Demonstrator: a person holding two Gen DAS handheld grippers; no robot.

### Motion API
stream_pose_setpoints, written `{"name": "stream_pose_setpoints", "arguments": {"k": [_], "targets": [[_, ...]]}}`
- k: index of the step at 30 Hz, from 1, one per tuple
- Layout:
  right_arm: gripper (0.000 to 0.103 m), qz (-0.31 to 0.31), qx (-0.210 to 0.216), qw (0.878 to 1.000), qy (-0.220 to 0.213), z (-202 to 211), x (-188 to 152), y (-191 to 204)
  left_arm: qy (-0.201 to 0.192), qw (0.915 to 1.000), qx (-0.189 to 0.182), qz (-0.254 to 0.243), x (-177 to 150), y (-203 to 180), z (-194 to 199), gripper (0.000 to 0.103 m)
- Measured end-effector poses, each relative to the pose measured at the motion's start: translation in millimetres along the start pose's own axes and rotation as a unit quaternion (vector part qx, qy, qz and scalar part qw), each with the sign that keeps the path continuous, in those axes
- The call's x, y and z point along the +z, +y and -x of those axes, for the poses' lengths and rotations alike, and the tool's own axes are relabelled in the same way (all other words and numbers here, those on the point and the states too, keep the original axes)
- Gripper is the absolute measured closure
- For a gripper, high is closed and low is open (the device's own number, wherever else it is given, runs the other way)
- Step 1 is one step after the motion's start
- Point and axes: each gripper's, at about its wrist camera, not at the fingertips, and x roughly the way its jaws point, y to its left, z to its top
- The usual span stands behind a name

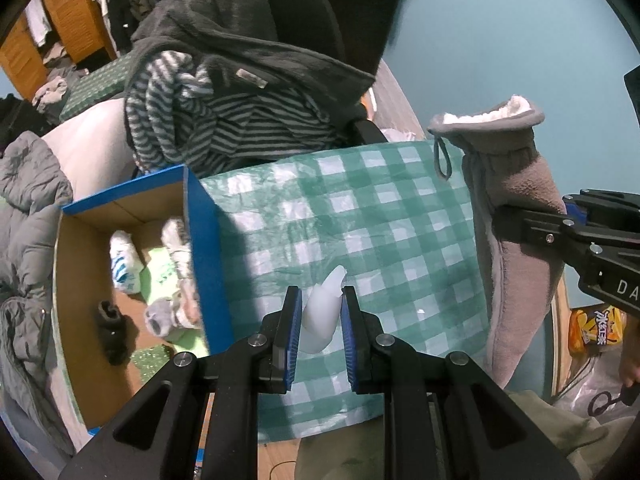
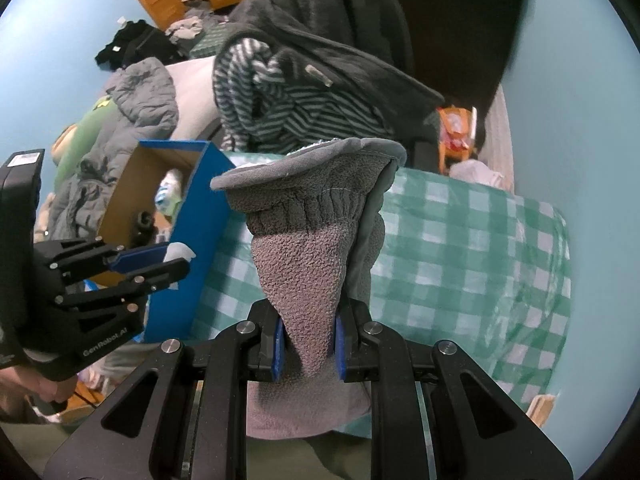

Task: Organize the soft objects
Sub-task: 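Carry the slipper and small white item over the cardboard box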

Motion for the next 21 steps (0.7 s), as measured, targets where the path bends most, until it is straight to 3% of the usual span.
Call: {"name": "stream_pose_setpoints", "arguments": {"k": [21], "targets": [[0.086,0.078,0.045,0.996,0.005,-34,51,95,-0.013,0.9970,0.035,0.068,-14,96,27,0.084]]}}
